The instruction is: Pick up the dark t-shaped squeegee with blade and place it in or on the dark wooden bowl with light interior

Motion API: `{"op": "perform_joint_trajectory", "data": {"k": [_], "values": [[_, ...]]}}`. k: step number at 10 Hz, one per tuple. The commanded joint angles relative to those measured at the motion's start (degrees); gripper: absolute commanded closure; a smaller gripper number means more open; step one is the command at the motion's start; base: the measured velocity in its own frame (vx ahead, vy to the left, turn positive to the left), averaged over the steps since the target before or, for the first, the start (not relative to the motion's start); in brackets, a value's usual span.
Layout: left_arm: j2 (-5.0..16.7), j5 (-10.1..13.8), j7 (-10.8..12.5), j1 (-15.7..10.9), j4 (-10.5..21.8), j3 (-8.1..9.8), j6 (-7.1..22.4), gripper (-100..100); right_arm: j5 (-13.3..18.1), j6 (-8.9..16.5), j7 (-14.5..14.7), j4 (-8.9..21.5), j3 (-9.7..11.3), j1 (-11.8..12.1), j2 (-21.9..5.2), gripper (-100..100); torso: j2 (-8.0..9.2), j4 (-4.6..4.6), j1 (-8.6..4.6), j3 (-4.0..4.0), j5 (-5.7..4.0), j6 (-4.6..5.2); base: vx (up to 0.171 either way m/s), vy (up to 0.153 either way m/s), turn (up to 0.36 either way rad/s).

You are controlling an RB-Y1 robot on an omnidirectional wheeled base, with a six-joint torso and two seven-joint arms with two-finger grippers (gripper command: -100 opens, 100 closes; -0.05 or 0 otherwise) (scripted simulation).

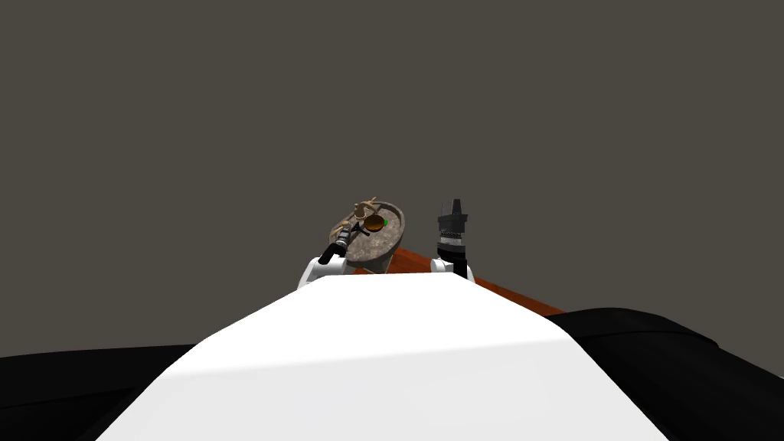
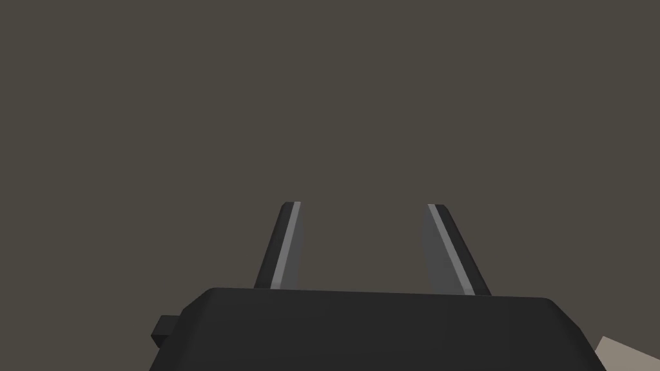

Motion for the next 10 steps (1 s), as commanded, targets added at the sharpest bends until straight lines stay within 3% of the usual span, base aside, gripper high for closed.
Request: {"op": "perform_joint_trajectory", "data": {"k": [1,2,3,4,5,6,10], "values": [[-0.4,0.0,-0.1,-0.4,0.4,-0.2,2.0,-100,0.0,0.0,0.0,0.0,0.0,0.0,0.0,0,0.0,0.0,0.0,0.0,0.0,0.0,0.0,0.0,0.0],[-0.3,0.0,-0.1,-0.3,0.1,-0.14,1.2,-100,0.0,0.0,0.0,0.0,0.0,0.0,0.0,0,0.08,0.02,0.03,0.05,0.01,0.0,0.0,0.0,0.0],[-0.3,0.0,-0.1,-0.3,0.1,-0.16,1.5,0,0.0,0.0,0.0,0.0,0.0,0.0,0.0,0,0.11,0.03,0.05,0.07,0.01,0.0,0.0,0.0,0.0],[-0.4,-0.1,0.0,-1.1,1.8,0.15,0.6,-100,0.0,0.0,0.0,0.0,0.0,0.0,0.0,0,0.12,0.03,0.05,0.08,0.01,0.0,0.002,-0.005,0.015],[-0.2,0.0,-0.1,-0.7,1.0,0.04,1.1,-100,0.0,0.0,0.0,0.0,0.0,0.0,0.0,0,0.12,0.03,0.04,0.07,0.01,0.0,0.0,0.0,0.0],[-0.2,0.0,0.0,-0.8,1.2,0.07,0.9,100,0.0,0.0,0.0,0.0,0.0,0.0,0.0,0,0.12,0.03,0.04,0.08,0.01,0.0,0.0,0.0,0.0],[-0.2,0.0,0.0,-0.8,1.1,0.07,0.9,100,0.0,0.0,0.0,0.0,0.0,0.0,0.0,0,0.13,0.03,0.05,0.08,0.01,0.0,0.0,0.0,0.0]]}}
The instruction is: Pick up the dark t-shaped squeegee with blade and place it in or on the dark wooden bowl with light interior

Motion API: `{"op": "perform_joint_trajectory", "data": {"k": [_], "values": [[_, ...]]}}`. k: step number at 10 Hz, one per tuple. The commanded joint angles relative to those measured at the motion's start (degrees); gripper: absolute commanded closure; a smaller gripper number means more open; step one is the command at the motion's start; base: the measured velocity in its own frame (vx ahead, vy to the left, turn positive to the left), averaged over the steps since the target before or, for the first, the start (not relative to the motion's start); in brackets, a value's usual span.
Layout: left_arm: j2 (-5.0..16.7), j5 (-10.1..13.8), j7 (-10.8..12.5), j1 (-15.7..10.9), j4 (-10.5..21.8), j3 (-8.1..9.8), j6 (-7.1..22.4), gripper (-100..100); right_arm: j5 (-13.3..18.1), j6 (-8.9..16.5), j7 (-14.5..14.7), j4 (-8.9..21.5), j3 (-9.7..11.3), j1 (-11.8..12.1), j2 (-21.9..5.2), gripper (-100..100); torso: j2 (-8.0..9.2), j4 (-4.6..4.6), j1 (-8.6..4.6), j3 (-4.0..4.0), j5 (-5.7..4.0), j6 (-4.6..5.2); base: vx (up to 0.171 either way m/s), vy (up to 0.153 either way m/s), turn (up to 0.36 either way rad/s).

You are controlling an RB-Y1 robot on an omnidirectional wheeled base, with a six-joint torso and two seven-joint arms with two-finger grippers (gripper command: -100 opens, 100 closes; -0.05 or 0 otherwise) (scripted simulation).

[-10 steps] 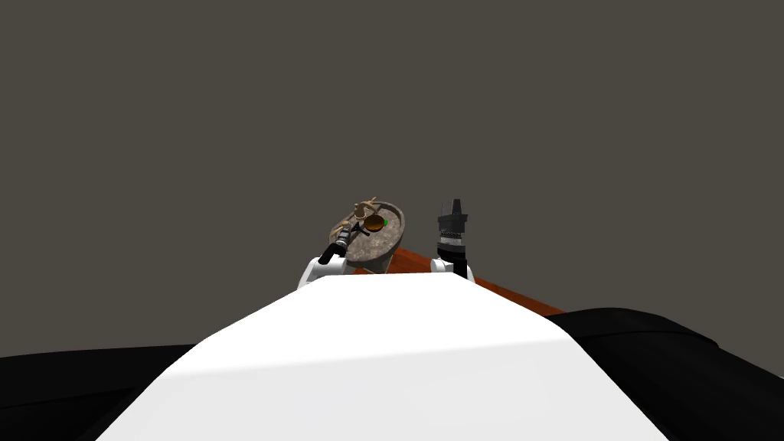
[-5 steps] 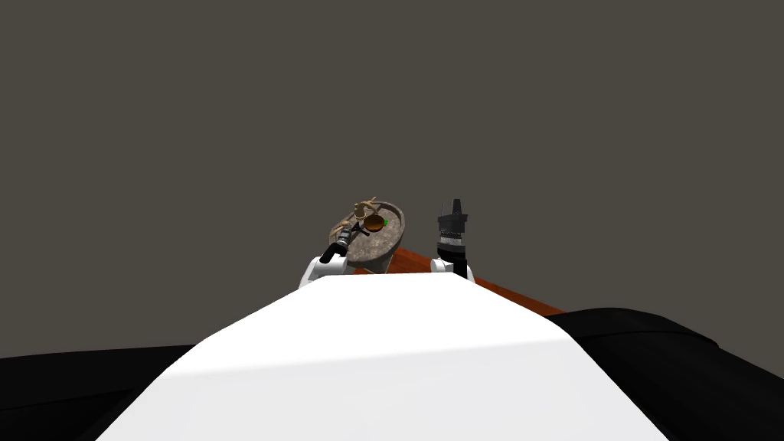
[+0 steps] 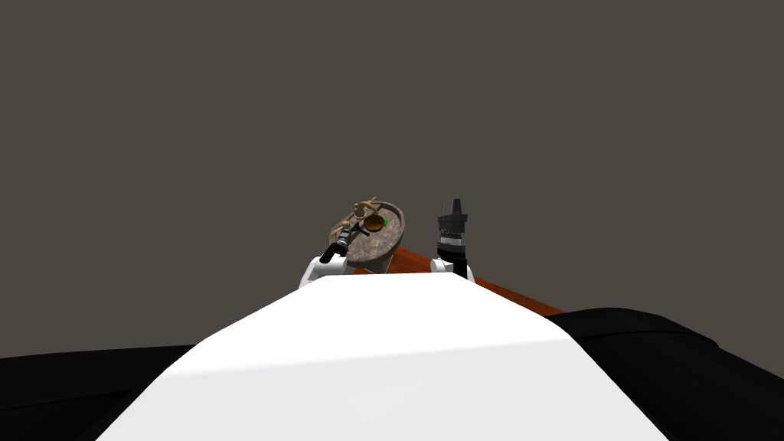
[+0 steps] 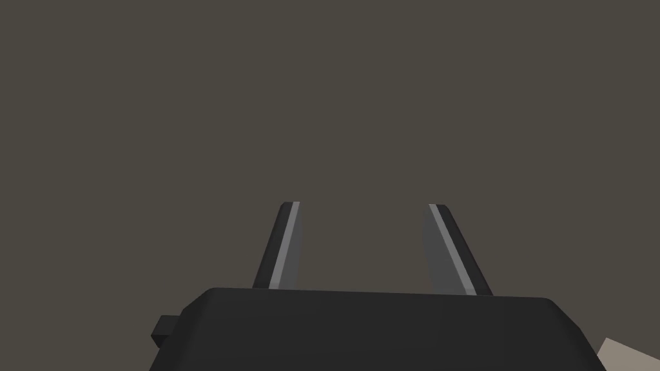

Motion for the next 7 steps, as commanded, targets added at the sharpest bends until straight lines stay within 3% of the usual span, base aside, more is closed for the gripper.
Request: {"op": "perform_joint_trajectory", "data": {"k": [1,2,7], "values": [[0.0,0.0,0.0,0.0,0.0,0.0,0.0,0,0.0,0.0,0.0,0.0,0.0,0.0,0.0,0,0.0,0.0,0.0,0.0,0.0,0.0,0.0,0.0,0.0],[0.4,-0.4,0.2,0.1,-1.0,-1.64,1.1,-100,0.0,0.0,0.0,0.0,0.0,0.0,0.0,0,0.0,0.0,0.0,0.0,0.0,0.0,-0.024,0.08,0.133],[0.9,-1.5,0.9,0.2,-4.5,-7.66,5.2,-100,0.0,0.0,0.0,0.0,0.0,0.0,0.0,0,0.19,0.05,0.73,0.12,0.16,-0.01,-0.048,0.176,0.087]]}}
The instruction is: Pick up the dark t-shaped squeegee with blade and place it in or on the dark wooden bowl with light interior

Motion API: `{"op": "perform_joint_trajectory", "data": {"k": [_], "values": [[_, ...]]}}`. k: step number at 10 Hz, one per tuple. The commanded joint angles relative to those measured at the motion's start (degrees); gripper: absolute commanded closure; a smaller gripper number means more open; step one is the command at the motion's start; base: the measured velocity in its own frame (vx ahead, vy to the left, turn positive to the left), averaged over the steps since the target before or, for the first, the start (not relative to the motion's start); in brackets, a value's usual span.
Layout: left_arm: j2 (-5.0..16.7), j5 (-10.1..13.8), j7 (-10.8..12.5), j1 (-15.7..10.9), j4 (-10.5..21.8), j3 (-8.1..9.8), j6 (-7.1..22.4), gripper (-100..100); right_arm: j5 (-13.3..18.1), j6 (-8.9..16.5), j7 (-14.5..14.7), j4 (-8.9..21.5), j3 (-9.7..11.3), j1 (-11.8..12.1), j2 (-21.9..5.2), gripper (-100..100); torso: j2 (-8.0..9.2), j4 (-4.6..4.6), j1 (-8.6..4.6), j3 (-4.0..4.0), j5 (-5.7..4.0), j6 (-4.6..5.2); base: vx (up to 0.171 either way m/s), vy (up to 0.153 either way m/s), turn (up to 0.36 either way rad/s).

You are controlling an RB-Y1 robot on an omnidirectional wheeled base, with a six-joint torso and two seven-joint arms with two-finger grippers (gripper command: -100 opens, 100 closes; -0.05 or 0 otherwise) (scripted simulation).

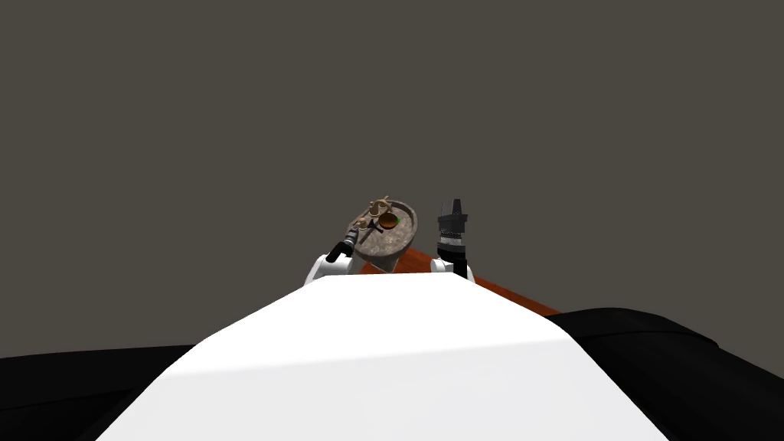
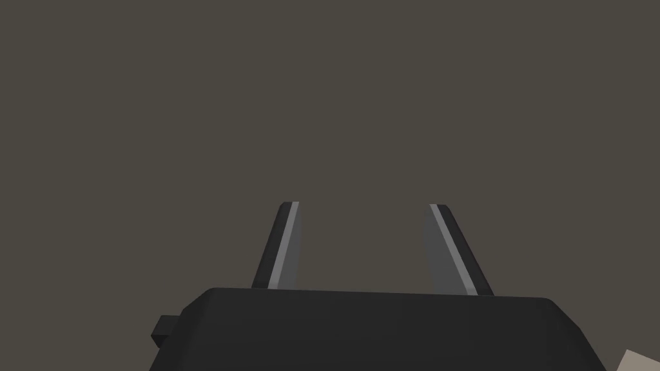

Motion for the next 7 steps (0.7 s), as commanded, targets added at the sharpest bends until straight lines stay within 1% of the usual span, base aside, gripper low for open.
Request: {"op": "perform_joint_trajectory", "data": {"k": [1,3,4,6,7], "values": [[-0.2,-0.5,0.2,0.0,-1.1,-2.17,1.3,-100,0.0,0.0,0.0,0.0,0.0,0.0,0.0,0,0.0,0.0,0.0,0.0,0.0,0.0,-0.004,0.154,0.053],[0.0,-0.5,0.4,-0.2,-2.4,-4.44,2.7,-100,0.0,0.0,0.0,0.0,0.0,0.0,0.0,0,-0.09,-0.02,0.0,-0.05,-0.01,0.01,-0.018,0.202,0.005],[0.2,-0.1,0.4,-0.4,-2.8,-5.26,3.3,-100,0.0,0.0,0.0,0.0,0.0,0.0,0.0,0,-0.06,-0.01,0.15,-0.04,0.03,0.01,-0.001,0.199,-0.123],[0.7,1.5,0.1,-0.7,-3.3,-5.96,4.7,-100,0.0,0.0,0.0,0.0,0.0,0.0,0.0,0,-0.16,-0.03,-0.06,-0.09,-0.01,0.04,0.017,0.142,-0.249],[1.1,2.5,-0.2,-0.9,-3.6,-6.1,5.4,-100,0.0,0.0,0.0,0.0,0.0,0.0,0.0,0,-0.21,-0.04,-0.17,-0.12,-0.03,0.03,0.029,0.081,-0.327]]}}
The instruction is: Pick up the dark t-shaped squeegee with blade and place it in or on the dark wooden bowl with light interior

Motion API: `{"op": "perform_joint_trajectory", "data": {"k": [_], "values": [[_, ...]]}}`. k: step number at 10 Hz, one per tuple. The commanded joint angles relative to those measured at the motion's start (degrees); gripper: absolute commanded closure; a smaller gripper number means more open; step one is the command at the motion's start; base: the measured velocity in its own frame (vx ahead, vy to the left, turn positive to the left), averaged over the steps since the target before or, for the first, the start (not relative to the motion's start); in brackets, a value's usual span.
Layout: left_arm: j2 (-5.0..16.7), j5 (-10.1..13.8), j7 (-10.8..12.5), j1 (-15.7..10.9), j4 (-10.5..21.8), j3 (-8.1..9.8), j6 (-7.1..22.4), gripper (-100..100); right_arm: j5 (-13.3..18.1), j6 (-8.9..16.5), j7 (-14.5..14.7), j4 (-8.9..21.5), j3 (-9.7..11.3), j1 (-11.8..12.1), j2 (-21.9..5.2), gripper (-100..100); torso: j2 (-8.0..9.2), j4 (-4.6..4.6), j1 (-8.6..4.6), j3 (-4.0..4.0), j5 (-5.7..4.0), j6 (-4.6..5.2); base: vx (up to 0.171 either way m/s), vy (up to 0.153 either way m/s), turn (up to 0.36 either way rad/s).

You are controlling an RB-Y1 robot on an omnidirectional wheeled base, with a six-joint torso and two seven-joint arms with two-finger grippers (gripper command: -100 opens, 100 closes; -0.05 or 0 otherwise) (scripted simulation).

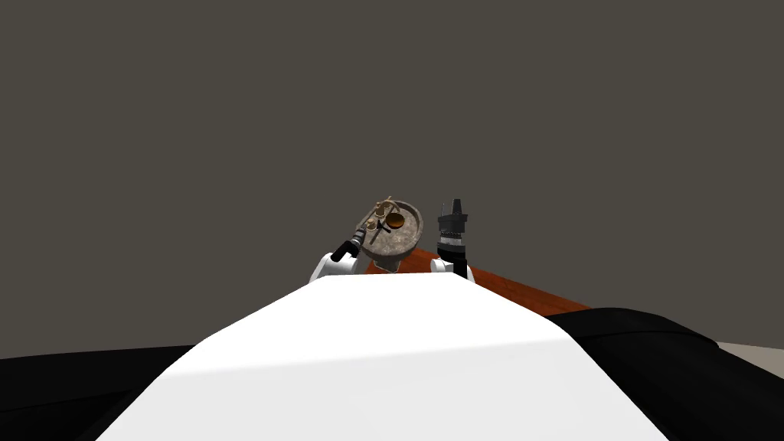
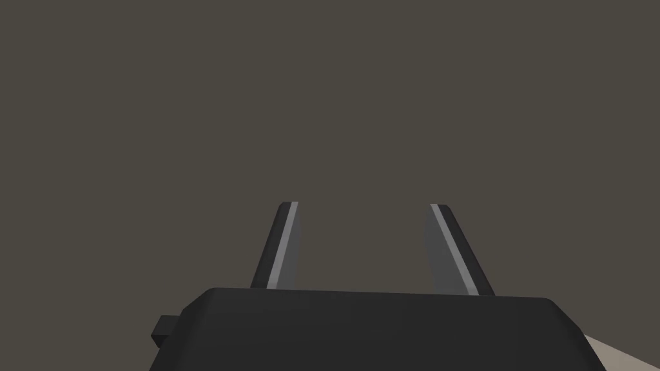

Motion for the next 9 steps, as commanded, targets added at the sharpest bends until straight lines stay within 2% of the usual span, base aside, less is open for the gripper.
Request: {"op": "perform_joint_trajectory", "data": {"k": [1,5,6,7,8,9], "values": [[0.7,1.7,-0.5,-0.3,-0.3,-0.15,1.3,-100,0.0,0.0,0.0,0.0,0.0,0.0,0.0,0,0.0,0.0,0.0,0.0,0.0,0.0,0.053,0.052,-0.316],[2.0,5.8,-1.8,-0.6,-1.2,0.2,4.3,-100,0.0,0.0,0.0,0.0,0.0,0.0,0.0,0,-0.17,-0.04,-0.29,-0.1,-0.07,-0.02,0.059,0.023,-0.307],[1.9,5.2,-1.6,-0.4,-1.2,0.11,3.9,-100,0.0,0.0,0.0,0.0,0.0,0.0,0.0,0,-0.18,-0.04,-0.3,-0.11,-0.07,-0.03,0.026,0.011,-0.034],[1.9,5.3,-1.7,-0.5,-1.2,0.11,4.1,0,0.0,0.0,0.0,0.0,0.0,0.0,0.0,0,-0.1,-0.03,-0.33,-0.06,-0.08,-0.06,0.0,0.0,0.0],[1.6,5.4,-1.3,-3.1,1.6,1.78,3.9,-100,0.0,0.0,0.0,0.0,0.0,0.0,0.0,0,-0.02,-0.01,-0.37,-0.02,-0.08,-0.06,-0.045,-0.001,-0.128],[1.5,5.5,-1.1,-4.4,3.0,2.61,3.8,-100,0.0,0.0,0.0,0.0,0.0,0.0,0.0,0,0.13,0.02,-0.38,0.06,-0.09,-0.03,-0.084,0.006,-0.171]]}}
